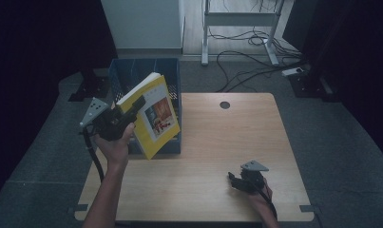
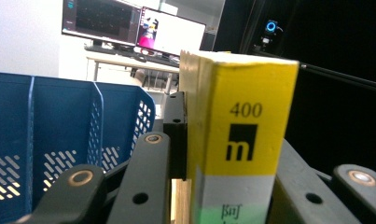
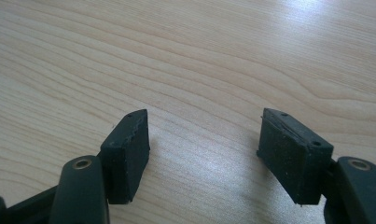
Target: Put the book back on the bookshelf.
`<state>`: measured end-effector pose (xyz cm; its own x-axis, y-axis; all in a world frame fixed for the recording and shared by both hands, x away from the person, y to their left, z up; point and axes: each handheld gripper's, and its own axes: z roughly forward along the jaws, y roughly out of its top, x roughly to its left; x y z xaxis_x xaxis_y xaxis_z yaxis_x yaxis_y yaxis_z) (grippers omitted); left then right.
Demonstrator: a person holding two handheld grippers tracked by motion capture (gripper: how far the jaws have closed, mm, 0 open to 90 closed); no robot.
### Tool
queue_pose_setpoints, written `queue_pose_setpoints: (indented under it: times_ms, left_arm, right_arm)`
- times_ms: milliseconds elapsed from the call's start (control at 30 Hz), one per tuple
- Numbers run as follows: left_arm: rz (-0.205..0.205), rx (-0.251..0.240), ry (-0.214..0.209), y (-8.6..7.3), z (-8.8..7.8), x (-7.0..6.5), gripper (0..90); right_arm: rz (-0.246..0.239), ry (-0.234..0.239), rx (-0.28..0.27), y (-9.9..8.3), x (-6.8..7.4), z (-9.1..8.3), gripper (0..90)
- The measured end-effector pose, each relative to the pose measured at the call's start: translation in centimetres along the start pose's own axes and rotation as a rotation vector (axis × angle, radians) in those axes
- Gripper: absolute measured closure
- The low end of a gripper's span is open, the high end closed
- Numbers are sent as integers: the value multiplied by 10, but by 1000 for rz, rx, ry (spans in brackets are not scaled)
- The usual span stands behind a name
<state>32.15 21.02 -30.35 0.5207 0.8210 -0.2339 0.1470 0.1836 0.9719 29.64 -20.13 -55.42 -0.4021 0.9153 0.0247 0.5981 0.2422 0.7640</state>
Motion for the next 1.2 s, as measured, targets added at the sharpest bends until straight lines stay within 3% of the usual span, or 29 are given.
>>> queue_pose_setpoints:
  times_ms: [267,1200]
  left_arm:
    - [23,4,30,1,3,2,753]
    - [11,32,94,-7,30,13,753]
  right_arm:
    - [-1,-1,0,0,0,0,329]
    - [-3,-1,1,0,1,0,323]
